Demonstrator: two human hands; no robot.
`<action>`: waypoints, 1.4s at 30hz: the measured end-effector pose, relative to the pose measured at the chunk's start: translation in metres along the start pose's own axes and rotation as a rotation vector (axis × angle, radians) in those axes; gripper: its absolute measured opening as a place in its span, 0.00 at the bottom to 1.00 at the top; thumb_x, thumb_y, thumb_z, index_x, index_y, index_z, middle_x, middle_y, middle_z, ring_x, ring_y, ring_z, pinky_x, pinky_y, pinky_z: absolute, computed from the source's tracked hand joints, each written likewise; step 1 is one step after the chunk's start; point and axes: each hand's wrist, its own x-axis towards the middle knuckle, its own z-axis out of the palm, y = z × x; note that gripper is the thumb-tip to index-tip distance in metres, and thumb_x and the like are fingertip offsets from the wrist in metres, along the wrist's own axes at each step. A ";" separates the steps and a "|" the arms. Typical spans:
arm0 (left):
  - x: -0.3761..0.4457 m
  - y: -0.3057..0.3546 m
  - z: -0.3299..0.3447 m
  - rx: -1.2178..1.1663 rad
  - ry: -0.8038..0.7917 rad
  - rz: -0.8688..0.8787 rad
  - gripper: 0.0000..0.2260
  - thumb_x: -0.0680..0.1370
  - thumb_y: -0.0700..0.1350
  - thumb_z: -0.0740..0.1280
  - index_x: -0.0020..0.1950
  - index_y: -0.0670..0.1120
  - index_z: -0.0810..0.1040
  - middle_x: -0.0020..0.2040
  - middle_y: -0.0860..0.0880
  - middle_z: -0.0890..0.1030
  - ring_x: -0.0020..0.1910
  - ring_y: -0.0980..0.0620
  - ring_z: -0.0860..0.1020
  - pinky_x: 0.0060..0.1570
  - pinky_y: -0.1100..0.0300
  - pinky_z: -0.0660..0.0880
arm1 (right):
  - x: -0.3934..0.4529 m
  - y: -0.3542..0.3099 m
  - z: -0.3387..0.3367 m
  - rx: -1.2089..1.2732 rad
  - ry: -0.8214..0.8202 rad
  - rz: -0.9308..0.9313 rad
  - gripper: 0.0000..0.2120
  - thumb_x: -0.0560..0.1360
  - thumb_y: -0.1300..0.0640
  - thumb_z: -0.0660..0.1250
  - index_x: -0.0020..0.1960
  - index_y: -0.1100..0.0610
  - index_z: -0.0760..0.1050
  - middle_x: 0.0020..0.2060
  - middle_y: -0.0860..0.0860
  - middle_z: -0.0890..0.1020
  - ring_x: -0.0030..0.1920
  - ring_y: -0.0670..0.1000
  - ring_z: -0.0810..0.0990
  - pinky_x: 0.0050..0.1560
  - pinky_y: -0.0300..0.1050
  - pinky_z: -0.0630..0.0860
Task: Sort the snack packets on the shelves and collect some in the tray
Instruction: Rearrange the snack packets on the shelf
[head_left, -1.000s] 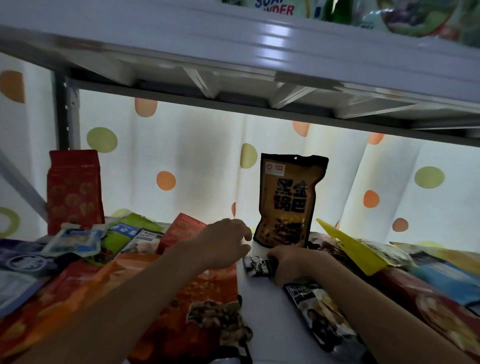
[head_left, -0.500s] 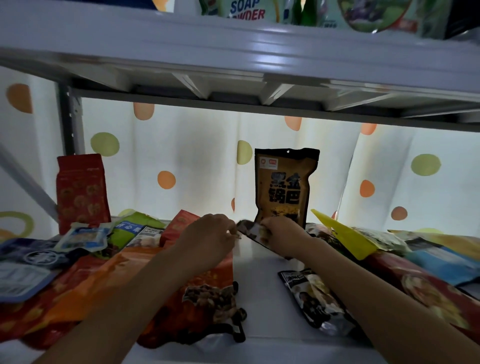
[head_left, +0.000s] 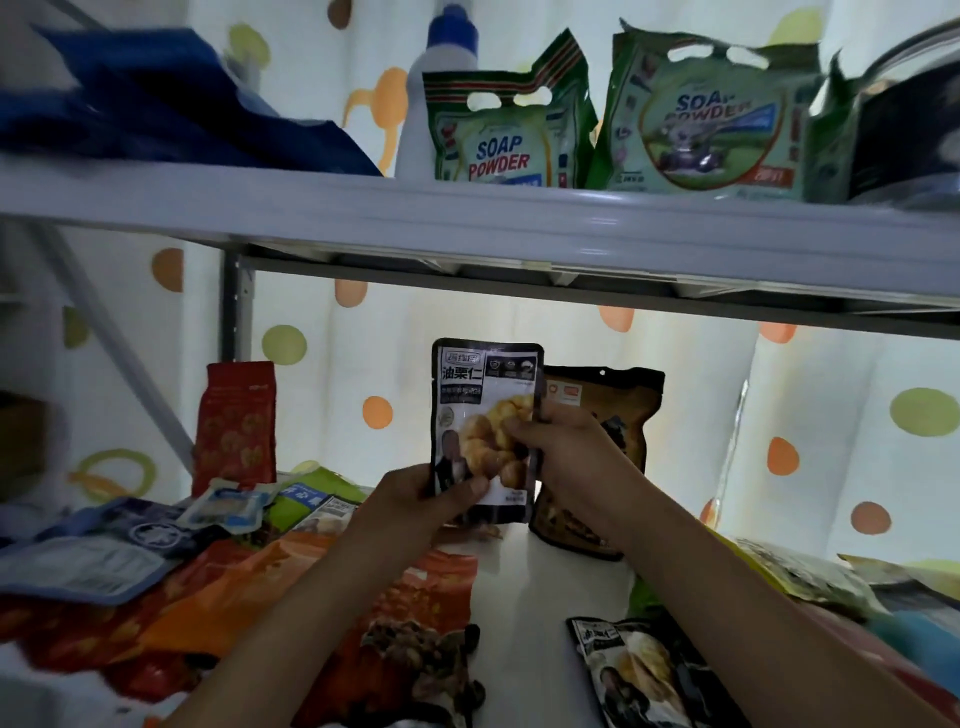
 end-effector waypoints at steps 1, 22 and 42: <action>-0.006 0.003 0.001 -0.073 0.010 0.022 0.04 0.74 0.43 0.72 0.45 0.43 0.83 0.43 0.44 0.86 0.42 0.48 0.85 0.40 0.57 0.81 | 0.000 -0.003 0.002 0.034 -0.031 -0.003 0.07 0.79 0.66 0.64 0.51 0.64 0.81 0.46 0.60 0.85 0.41 0.56 0.83 0.34 0.45 0.77; -0.164 0.011 -0.012 -0.121 0.142 0.244 0.12 0.73 0.48 0.70 0.48 0.40 0.81 0.36 0.41 0.84 0.33 0.43 0.82 0.31 0.54 0.78 | -0.176 0.001 0.087 -0.297 0.048 -0.092 0.14 0.78 0.53 0.69 0.41 0.63 0.81 0.28 0.53 0.80 0.23 0.50 0.73 0.23 0.41 0.68; -0.390 -0.108 -0.056 -0.193 0.125 -0.217 0.05 0.78 0.43 0.67 0.49 0.49 0.83 0.43 0.54 0.86 0.43 0.60 0.83 0.39 0.72 0.74 | -0.371 0.153 0.183 -0.018 0.112 0.246 0.09 0.73 0.61 0.72 0.50 0.66 0.83 0.44 0.60 0.85 0.45 0.55 0.81 0.47 0.46 0.75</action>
